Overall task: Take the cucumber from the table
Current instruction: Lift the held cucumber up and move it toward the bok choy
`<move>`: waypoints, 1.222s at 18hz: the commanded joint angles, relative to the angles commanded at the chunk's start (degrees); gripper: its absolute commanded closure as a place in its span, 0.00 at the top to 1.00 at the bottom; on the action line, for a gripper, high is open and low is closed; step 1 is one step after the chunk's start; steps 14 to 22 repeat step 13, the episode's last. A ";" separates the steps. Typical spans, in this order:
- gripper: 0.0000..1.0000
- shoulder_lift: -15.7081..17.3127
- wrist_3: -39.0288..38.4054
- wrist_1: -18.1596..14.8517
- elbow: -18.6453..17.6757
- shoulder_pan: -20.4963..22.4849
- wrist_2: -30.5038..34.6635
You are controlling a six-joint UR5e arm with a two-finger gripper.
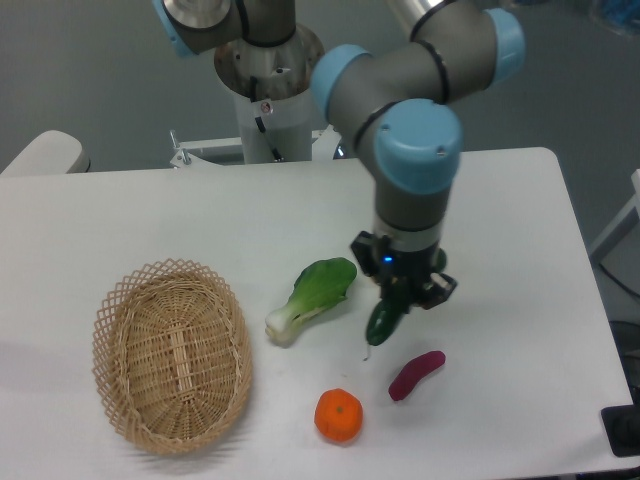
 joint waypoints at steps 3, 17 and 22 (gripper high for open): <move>0.32 0.09 0.09 -0.09 -0.09 0.00 0.09; 0.32 0.35 0.09 0.09 0.09 0.09 0.00; 0.32 0.35 0.09 0.09 0.09 0.09 0.00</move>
